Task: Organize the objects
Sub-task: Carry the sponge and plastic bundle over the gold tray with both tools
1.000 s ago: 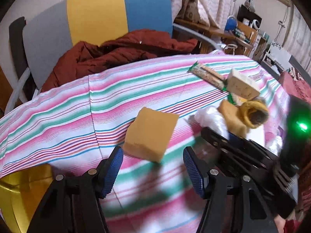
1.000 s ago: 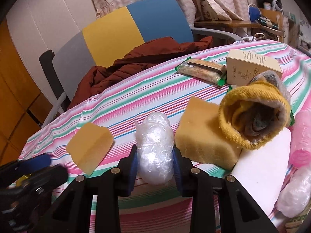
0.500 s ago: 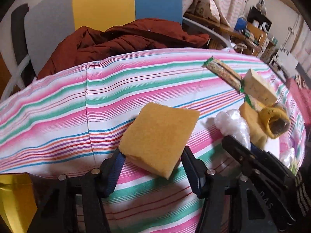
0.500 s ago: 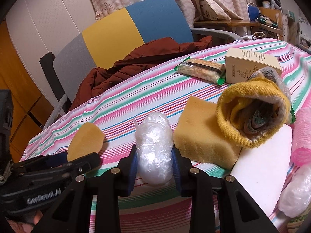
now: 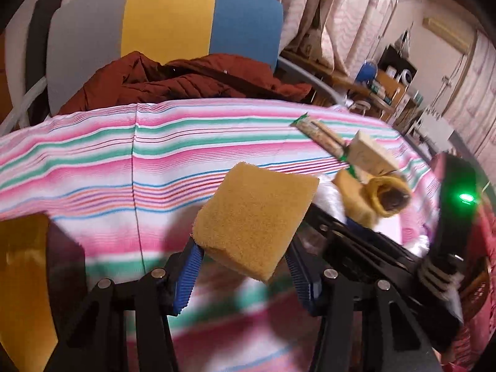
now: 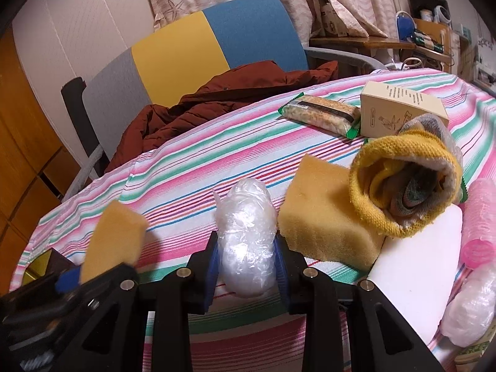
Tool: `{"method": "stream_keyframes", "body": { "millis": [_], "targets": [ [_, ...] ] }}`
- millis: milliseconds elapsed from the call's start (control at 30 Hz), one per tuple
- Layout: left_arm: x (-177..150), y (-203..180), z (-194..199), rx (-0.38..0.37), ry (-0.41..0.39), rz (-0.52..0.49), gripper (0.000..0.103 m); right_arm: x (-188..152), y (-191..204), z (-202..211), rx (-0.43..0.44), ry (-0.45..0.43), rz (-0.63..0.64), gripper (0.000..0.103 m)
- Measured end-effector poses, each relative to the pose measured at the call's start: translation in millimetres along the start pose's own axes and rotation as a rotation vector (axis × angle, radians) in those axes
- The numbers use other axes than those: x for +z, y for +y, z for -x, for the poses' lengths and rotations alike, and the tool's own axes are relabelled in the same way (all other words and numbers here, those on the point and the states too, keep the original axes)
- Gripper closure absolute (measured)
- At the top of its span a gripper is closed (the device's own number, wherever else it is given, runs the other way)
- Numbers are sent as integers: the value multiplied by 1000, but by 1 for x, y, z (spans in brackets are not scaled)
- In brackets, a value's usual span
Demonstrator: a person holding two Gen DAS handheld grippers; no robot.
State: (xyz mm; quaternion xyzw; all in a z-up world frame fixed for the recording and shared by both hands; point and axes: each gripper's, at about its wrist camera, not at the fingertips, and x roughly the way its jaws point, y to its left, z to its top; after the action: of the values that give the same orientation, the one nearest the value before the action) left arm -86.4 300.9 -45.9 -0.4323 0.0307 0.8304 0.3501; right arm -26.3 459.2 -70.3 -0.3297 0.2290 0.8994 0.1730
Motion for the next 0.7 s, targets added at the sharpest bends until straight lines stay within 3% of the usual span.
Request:
{"method": "stream_keyframes", "body": {
  "millis": [267,700],
  "targets": [
    [-22,4,43,-73,-60,81,49,-1,7,1,-35,-7,36,70],
    [-63,12,99,-100,-147,125,49,-10,41,29,-110,-121,205,70]
  ]
}}
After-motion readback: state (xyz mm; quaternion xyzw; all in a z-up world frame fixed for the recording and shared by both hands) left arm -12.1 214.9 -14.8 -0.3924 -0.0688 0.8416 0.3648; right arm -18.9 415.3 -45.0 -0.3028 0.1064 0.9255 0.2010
